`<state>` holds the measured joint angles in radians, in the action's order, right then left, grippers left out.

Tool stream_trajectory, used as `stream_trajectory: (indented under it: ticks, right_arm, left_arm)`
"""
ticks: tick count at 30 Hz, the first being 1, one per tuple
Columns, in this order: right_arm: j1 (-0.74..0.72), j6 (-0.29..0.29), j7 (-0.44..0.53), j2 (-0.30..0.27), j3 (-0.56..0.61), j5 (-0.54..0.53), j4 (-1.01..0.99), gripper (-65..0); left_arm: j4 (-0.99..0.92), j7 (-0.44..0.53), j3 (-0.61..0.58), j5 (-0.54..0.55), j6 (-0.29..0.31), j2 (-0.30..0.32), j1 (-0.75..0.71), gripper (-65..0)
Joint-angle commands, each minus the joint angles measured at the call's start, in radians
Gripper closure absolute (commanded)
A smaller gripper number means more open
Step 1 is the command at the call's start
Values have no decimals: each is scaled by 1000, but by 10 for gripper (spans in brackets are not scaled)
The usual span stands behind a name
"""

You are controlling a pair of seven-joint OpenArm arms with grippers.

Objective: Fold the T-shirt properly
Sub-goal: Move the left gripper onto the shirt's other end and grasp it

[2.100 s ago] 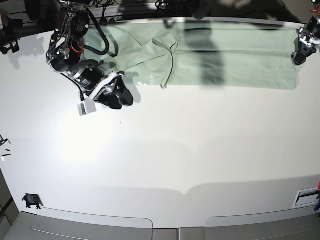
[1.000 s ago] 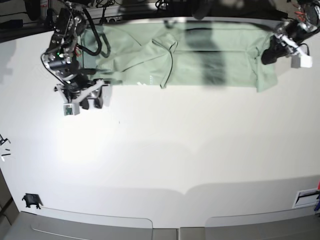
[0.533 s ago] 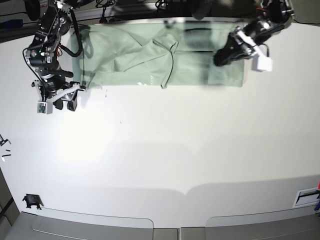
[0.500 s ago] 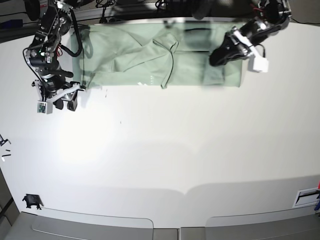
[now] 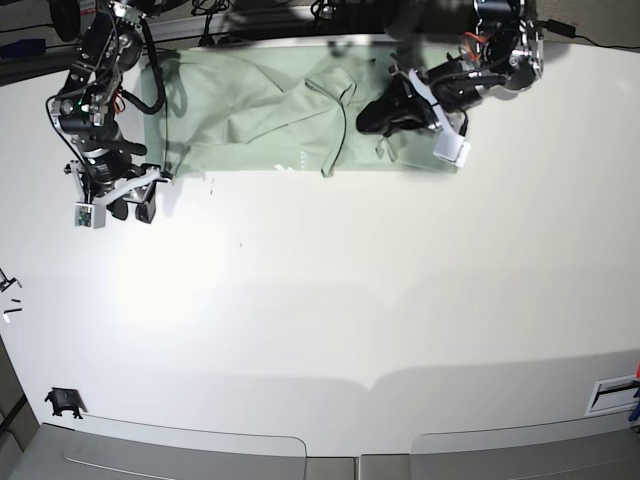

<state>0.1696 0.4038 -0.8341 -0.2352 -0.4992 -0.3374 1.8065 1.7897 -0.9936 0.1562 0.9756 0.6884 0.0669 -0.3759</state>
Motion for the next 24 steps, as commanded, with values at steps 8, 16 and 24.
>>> stream_trajectory:
  ticks: [8,16,24]
  right_arm:
    - [-9,6,25,-8,-3,-14,17,-254]
    - [-9,6,23,-8,-3,-14,17,-254]
    - [-9,7,23,-8,-3,-60,17,-254]
  left_arm:
    - [18,46,-1,10,10,-10,1,0]
    - [18,53,-16,10,10,-37,-1,-69]
    - [18,83,-196,-53,10,-61,-1,-282]
